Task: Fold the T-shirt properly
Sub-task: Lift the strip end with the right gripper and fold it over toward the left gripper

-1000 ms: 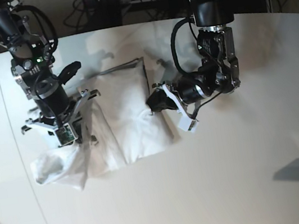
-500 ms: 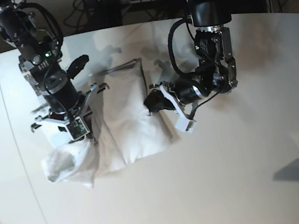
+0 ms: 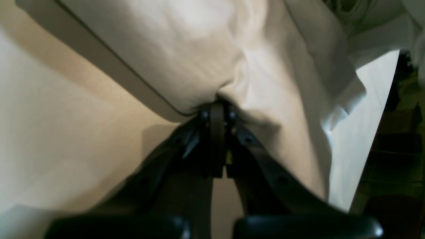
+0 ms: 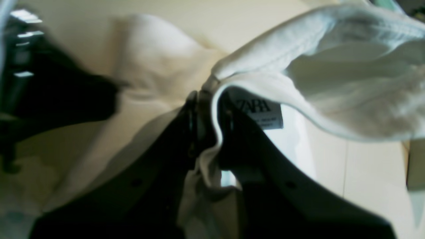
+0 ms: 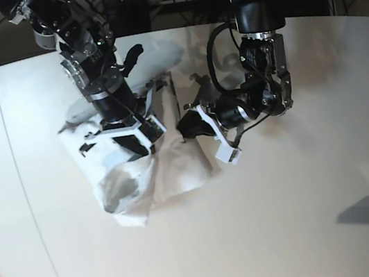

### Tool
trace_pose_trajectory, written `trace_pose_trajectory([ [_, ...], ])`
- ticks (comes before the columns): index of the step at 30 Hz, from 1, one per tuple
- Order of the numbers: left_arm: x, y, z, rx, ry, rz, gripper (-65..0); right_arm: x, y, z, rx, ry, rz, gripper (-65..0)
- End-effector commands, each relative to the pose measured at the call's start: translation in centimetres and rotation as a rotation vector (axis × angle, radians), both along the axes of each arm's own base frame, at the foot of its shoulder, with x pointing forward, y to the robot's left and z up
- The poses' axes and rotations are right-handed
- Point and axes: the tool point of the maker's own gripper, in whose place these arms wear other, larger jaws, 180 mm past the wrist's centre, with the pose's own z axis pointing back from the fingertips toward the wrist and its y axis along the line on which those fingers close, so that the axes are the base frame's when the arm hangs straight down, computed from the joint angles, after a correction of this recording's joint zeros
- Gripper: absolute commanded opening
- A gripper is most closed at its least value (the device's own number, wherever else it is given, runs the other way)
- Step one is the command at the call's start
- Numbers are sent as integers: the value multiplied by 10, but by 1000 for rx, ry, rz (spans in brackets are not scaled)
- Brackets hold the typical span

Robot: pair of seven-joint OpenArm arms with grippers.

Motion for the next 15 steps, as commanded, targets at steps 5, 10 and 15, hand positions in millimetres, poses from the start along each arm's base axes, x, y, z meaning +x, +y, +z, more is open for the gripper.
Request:
trace_pose_trajectory([
  [5, 6, -1, 7, 3, -21, -9, -650, 11, 6, 12, -40, -67, -7, -649],
  [10, 4, 0, 5, 5, -14, -9, -650, 12, 4, -2, -64, -37, -13, -647],
  [15, 4, 0, 5, 5, -14, -9, -650, 16, -6, -1, -44, -48, -83, -637],
])
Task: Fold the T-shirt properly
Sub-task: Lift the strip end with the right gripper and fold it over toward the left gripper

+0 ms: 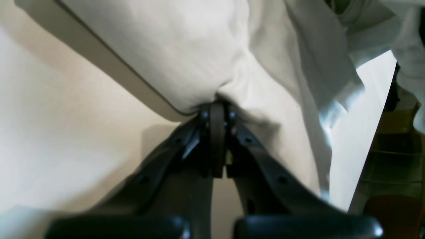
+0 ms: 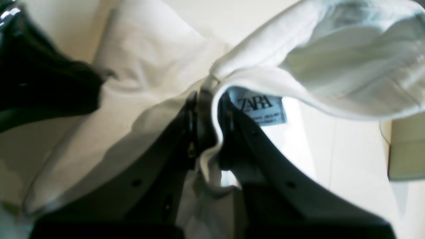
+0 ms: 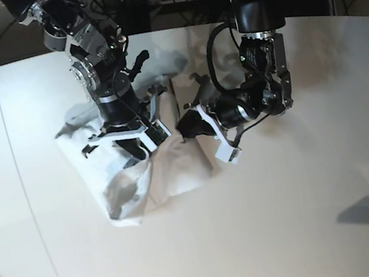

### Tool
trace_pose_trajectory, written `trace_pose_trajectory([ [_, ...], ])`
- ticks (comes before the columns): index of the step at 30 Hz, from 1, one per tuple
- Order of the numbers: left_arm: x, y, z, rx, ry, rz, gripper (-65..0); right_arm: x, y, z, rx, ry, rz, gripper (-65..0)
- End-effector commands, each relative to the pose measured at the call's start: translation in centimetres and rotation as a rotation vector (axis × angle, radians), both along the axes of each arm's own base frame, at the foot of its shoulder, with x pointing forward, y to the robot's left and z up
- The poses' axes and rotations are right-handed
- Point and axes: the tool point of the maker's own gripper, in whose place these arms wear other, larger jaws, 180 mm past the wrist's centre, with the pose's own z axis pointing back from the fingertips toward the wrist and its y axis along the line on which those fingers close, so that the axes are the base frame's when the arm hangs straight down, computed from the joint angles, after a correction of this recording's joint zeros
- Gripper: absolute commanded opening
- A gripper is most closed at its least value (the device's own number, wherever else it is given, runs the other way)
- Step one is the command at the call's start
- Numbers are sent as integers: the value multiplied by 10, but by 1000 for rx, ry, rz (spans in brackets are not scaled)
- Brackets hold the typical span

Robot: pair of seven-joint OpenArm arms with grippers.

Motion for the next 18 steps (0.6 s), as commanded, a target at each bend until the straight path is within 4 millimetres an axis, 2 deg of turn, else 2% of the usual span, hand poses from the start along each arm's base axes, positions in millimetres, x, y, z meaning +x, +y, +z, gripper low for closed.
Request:
trace_pose_trajectory([
  [1, 5, 0, 5, 9, -18, -9, -650, 8, 0, 16, 16, -66, -11, -628],
  [9, 7, 2, 7, 7, -21, -1, -650, 5, 0, 15, 24, -61, -20, -398],
  [13, 8, 4, 7, 9, -23, 1, -650, 0, 1, 12, 32, -48, -20, -347],
  [18, 10, 6, 8, 12, -26, 5, -650, -9, 3, 23, 67, -61, -17, -342],
])
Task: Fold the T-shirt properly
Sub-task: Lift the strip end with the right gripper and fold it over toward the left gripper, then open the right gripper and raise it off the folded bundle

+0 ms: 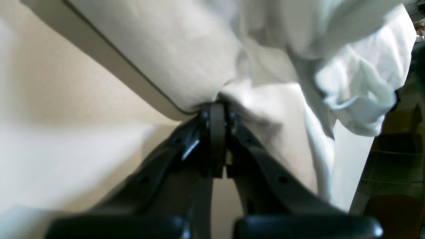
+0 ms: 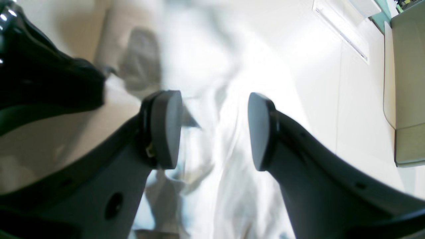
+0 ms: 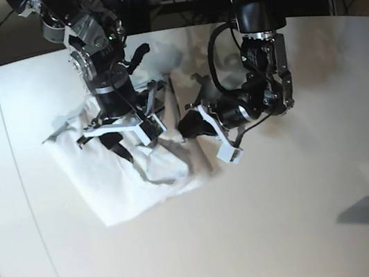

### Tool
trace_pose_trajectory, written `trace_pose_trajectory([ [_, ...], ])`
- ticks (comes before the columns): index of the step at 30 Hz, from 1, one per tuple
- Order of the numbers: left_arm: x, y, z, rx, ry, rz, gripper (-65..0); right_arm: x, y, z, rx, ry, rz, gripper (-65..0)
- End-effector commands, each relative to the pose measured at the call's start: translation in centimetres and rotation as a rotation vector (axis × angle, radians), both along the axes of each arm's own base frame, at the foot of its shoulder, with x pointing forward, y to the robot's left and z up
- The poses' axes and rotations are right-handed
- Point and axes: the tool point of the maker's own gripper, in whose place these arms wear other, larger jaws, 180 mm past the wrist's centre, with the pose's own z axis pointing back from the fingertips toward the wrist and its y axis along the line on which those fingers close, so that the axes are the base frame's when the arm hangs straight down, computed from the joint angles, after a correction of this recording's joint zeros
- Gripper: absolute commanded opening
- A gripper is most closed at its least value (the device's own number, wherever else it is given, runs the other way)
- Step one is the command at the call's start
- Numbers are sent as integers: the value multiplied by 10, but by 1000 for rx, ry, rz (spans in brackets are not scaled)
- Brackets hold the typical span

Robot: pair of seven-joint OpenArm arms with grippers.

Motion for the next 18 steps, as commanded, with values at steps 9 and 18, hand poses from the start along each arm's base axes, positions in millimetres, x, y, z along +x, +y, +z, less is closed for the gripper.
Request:
trace_pose_trajectory([
  [9, 6, 28, 4, 61, -27, 6, -650, 10, -9, 28, 31, -91, -34, -340],
  [18, -2, 35, 11, 91, -66, -4, -650, -15, -20, -1, 18, 9, -66, -302],
])
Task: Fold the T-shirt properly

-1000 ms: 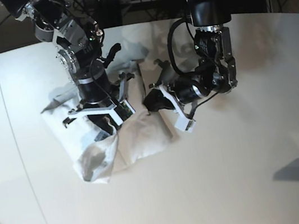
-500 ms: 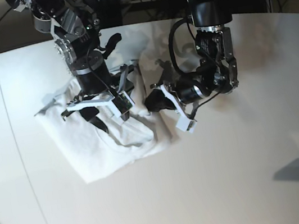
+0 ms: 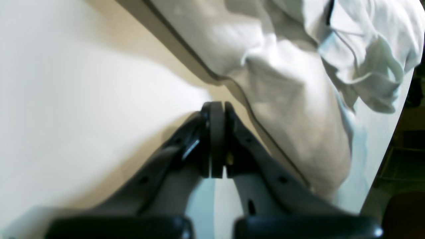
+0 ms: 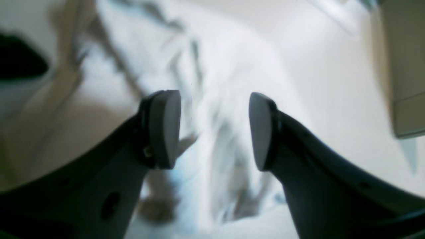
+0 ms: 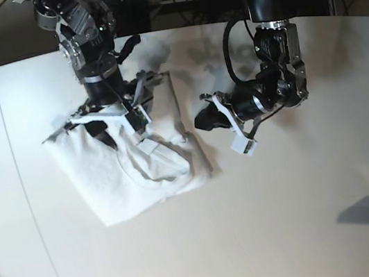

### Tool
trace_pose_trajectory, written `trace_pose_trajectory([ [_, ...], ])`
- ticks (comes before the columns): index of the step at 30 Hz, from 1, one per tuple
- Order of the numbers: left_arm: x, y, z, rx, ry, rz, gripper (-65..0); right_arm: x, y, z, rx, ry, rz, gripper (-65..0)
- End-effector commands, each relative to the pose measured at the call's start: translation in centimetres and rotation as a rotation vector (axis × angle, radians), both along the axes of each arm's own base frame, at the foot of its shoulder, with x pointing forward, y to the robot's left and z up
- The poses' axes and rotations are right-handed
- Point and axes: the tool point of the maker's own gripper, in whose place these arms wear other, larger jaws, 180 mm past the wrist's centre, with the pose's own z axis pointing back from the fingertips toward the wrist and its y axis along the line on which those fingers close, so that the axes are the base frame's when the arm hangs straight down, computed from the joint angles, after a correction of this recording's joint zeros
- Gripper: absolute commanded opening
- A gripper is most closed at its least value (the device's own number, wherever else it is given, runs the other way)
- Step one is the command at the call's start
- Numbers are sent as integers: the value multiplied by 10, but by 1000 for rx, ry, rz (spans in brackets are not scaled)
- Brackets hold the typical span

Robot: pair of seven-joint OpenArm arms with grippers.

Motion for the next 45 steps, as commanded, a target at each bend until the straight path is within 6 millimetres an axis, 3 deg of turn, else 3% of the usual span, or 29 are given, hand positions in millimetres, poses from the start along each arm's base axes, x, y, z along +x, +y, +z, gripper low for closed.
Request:
trace_pose_trajectory([
  [1, 7, 2, 9, 8, -29, -6, -650, 0, -1, 8, 6, -36, -8, -281],
  [6, 6, 1, 7, 8, -24, -6, -650, -21, -4, -8, 13, 20, -30, -258],
  [15, 7, 1, 7, 9, -24, -6, -650, -27, -13, -31, -9, 66, -85, -260],
  [24, 7, 1, 7, 10, -24, -6, -650, -26, -13, -33, -10, 70, -83, -273],
  [27, 7, 1, 7, 10, -24, -6, -650, -26, -15, -38, -21, 79, -87, -383],
  [30, 7, 1, 8, 10, -26, -6, -650, -24, -14, -42, -16, 88, -89, -563],
  [32, 7, 1, 8, 10, -26, -6, -650, -25, -8, -44, 34, 114, -96, -646],
  [37, 8, -2, 8, 7, -27, -11, -650, -23, -1, -40, 75, 116, -88, -644],
  [42, 7, -4, 8, 6, -26, -17, -650, -17, 7, -17, 134, 74, -99, -646],
  [45, 7, -5, 8, 4, -27, -17, -650, -15, 6, -12, 137, 88, -113, -646],
])
